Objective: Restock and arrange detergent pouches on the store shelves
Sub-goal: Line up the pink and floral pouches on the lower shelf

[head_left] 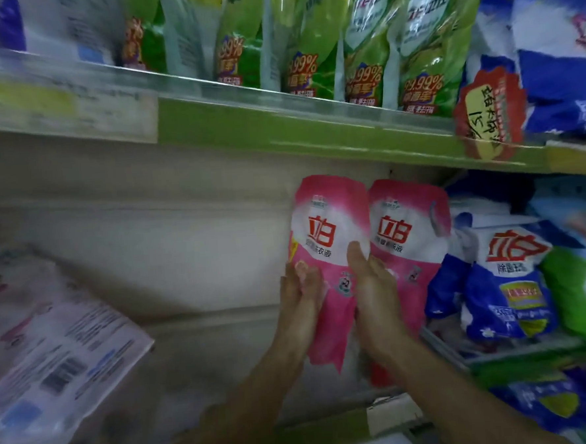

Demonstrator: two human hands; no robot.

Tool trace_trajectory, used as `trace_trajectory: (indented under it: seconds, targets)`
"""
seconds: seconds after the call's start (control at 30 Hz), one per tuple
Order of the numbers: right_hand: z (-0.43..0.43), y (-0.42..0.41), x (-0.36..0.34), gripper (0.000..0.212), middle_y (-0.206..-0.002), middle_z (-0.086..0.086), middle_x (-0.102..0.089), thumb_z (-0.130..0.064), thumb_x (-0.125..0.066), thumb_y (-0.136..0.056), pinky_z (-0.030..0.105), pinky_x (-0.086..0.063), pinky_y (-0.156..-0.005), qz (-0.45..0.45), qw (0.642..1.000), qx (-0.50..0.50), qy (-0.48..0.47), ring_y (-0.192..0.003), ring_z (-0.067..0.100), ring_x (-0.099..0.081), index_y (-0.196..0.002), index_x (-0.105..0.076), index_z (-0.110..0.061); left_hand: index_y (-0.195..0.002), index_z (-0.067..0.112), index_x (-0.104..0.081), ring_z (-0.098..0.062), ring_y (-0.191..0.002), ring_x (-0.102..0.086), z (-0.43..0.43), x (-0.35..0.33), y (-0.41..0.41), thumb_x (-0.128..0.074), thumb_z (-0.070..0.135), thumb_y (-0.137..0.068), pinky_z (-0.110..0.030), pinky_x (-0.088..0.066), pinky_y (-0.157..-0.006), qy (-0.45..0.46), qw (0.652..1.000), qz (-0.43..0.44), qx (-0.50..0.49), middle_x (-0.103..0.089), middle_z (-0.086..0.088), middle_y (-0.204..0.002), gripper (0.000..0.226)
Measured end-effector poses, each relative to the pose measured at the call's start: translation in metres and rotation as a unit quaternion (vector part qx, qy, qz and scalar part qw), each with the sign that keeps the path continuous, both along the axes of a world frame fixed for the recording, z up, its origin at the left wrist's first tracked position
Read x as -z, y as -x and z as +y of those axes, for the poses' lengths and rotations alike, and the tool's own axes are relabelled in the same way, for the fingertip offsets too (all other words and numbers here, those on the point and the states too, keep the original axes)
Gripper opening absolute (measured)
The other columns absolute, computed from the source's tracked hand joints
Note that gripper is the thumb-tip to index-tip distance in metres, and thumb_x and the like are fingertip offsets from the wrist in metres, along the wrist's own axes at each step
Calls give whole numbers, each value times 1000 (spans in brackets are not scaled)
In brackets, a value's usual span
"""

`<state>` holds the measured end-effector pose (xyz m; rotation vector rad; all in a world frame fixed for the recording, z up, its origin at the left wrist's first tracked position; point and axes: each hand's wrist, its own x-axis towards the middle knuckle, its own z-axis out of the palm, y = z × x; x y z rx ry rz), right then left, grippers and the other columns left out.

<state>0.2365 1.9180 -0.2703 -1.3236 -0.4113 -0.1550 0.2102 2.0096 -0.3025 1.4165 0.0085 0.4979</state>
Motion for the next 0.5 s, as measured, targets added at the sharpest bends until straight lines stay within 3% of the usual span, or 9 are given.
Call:
trace_trajectory:
  seconds: [0.07, 0.1, 0.17, 0.23, 0.3, 0.37, 0.43, 0.5]
  targets:
    - [-16, -12, 2, 30, -111, 0, -76, -48, -55, -94, 49, -51, -101, 17, 1000, 13, -14, -108, 23, -70, -111, -72, -31, -113, 29, -55, 15, -60, -62, -16, 2, -16, -39, 61, -90, -2, -46, -51, 1, 1000, -12, 8, -66, 11, -75, 42]
    - [-22, -18, 2, 34, -114, 0, -75, -49, -55, -94, 51, -49, -103, 26, 999, 15, -24, -110, 24, -69, -117, -70, -29, -116, 24, -55, 15, -58, -62, -23, 2, -23, -40, 65, -83, -2, -45, -50, 4, 1000, -13, 14, -62, 11, -77, 54]
    - [-31, -28, 2, 39, -117, 0, -74, -51, -56, -92, 53, -47, -105, 35, 999, 21, -27, -113, 26, -67, -121, -68, -28, -126, 24, -54, 13, -80, -67, -32, 5, -38, -43, 69, -81, -7, -52, -65, 19, 999, -17, 31, -68, 7, -103, 65]
    - [-33, -34, 2, 37, -116, -1, -75, -49, -54, -93, 53, -47, -104, 35, 999, 22, -18, -112, 25, -68, -121, -68, -29, -136, 30, -50, -3, -114, -64, -36, 6, -46, -45, 68, -89, -27, -54, -95, 20, 999, -23, 40, -63, 5, -132, 61]
    - [-31, -35, 2, 31, -112, -2, -76, -43, -52, -98, 52, -49, -103, 30, 999, 14, -18, -109, 22, -70, -120, -68, -29, -137, 34, -50, -8, -122, -61, -35, 8, -50, -46, 67, -87, -39, -47, -108, 14, 999, -24, 46, -61, 8, -136, 59]
    - [-30, -30, 2, 28, -113, -1, -76, -37, -50, -101, 51, -49, -103, 28, 999, 12, -28, -108, 22, -70, -122, -66, -29, -128, 39, -54, 0, -113, -65, -31, 7, -49, -47, 63, -90, -32, -51, -103, 2, 998, -24, 59, -66, 15, -125, 45]
    - [-30, -19, -4, 27, -117, -4, -73, -35, -51, -100, 49, -50, -103, -7, 999, 49, -20, -111, 18, -68, -124, -63, -29, -120, 38, -58, 9, -95, -67, -26, 4, -42, -47, 51, -98, -14, -55, -81, -13, 998, -21, 61, -71, 13, -113, 28]
    - [-29, -3, -16, 18, -112, -10, -70, -37, -55, -98, 42, -53, -99, -73, 986, 146, -17, -106, 8, -65, -114, -62, -31, -119, 33, -59, 10, -80, -69, -18, 3, -31, -49, 47, -98, -7, -51, -60, -4, 998, -3, 62, -73, 12, -102, 27]
